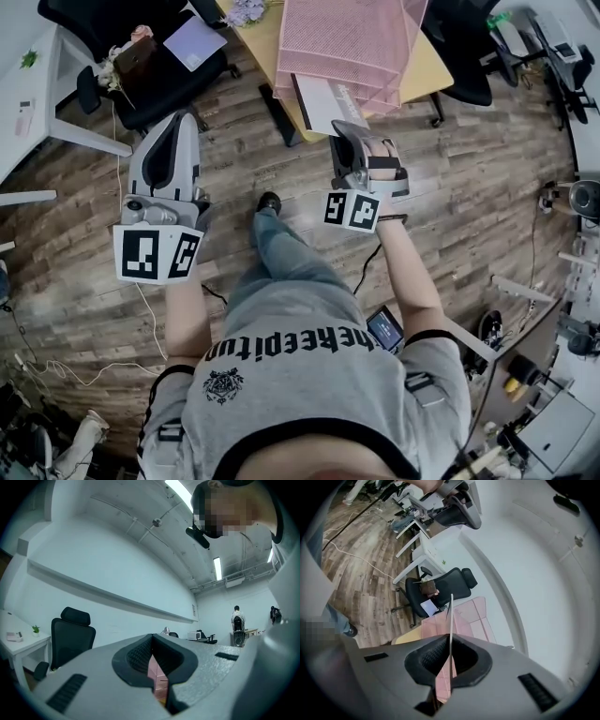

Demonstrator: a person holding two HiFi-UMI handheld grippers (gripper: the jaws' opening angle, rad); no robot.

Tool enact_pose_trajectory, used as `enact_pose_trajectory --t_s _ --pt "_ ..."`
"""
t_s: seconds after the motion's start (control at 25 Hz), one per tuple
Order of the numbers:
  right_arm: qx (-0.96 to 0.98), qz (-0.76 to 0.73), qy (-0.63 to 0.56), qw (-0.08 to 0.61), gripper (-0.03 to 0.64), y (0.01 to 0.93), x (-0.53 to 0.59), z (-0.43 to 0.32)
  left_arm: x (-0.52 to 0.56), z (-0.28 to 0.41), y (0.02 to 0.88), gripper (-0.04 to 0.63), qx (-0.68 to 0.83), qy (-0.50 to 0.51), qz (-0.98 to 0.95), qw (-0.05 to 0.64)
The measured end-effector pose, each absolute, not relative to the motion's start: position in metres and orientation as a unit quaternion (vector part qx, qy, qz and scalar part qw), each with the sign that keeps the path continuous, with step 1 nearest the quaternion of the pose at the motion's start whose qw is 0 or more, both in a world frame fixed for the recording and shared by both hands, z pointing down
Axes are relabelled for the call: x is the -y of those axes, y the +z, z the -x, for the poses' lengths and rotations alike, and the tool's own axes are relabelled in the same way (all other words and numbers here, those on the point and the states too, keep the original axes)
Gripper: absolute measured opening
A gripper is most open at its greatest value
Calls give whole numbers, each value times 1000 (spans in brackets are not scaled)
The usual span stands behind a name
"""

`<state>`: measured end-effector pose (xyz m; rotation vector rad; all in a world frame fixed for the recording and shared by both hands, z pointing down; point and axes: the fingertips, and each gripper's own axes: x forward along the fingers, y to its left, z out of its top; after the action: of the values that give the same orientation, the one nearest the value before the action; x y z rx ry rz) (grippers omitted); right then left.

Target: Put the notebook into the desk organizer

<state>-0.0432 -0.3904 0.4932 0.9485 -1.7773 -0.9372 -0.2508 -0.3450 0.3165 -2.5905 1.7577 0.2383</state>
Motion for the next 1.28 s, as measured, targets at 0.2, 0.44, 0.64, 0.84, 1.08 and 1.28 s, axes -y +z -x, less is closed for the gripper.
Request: enact_pose_trajectory --t_s 0.2,0.44,0.64,0.84,1.08,1.28 --pt "697 -368 -401 468 9 508 408 49 348 256 321 3 -564 72 822 -2" --pt "687 -358 -403 488 9 524 425 55 355 262 326 3 -566 67 822 -8" --pt "696 -352 -376 500 9 540 435 56 361 265 332 3 -567 63 821 -14" --pt "699 -346 -361 511 9 553 443 57 368 267 337 3 -566 61 822 -18" --pt "692 -375 -355 505 9 555 460 56 379 270 344 3 -566 58 822 -26" --pt "685 -382 -350 512 9 562 472 56 386 272 347 3 -567 54 822 -29"
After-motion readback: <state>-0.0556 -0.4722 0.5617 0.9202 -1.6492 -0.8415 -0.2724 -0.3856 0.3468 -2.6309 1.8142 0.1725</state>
